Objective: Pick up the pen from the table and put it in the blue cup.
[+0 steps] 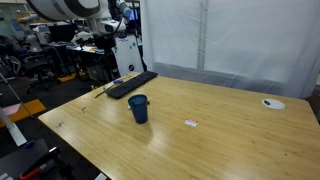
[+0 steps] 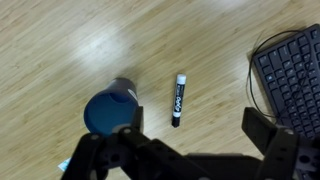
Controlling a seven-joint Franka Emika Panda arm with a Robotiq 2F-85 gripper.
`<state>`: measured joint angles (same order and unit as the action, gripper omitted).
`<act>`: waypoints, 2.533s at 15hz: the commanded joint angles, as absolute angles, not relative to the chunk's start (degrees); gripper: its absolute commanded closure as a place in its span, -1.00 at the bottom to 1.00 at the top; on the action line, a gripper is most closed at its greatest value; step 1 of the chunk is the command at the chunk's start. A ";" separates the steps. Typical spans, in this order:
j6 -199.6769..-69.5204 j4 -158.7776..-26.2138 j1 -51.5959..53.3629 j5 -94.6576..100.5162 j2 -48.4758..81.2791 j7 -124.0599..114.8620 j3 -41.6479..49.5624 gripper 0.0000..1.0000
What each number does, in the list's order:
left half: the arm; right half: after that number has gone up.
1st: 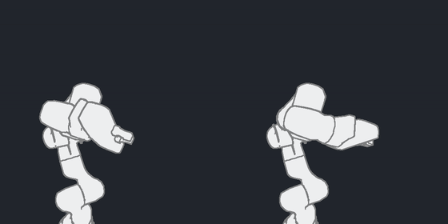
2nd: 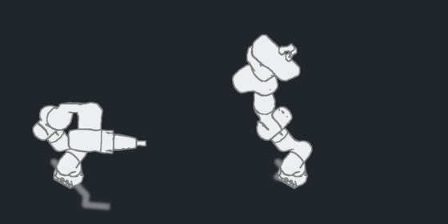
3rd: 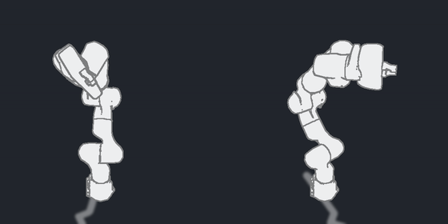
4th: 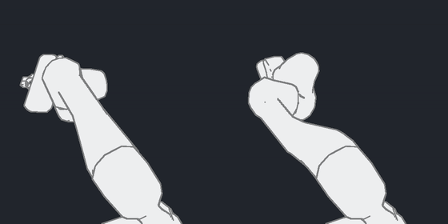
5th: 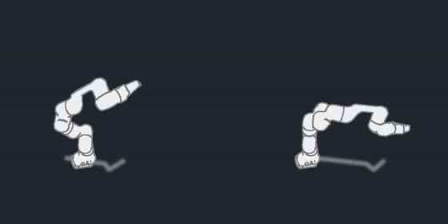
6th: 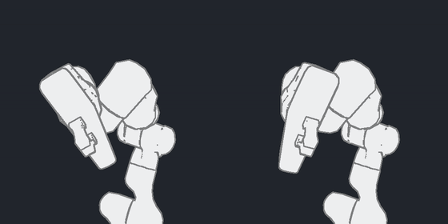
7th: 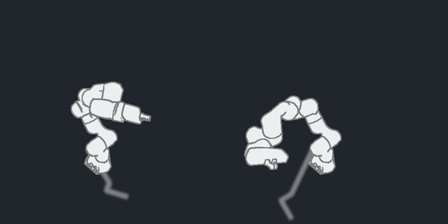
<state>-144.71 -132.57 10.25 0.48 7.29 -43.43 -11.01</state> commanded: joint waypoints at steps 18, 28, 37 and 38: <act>-150.34 -114.86 19.86 6.72 33.59 -52.53 -1.87 -1.00; -149.58 -111.13 19.91 2.55 38.45 -51.16 -1.50 -1.00; -151.89 -110.26 18.90 2.34 40.96 -49.12 -1.43 -1.00; -152.59 -110.05 18.78 2.30 41.44 -48.58 -1.33 -1.00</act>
<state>-150.31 -111.00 18.83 3.63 40.20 -51.37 -1.81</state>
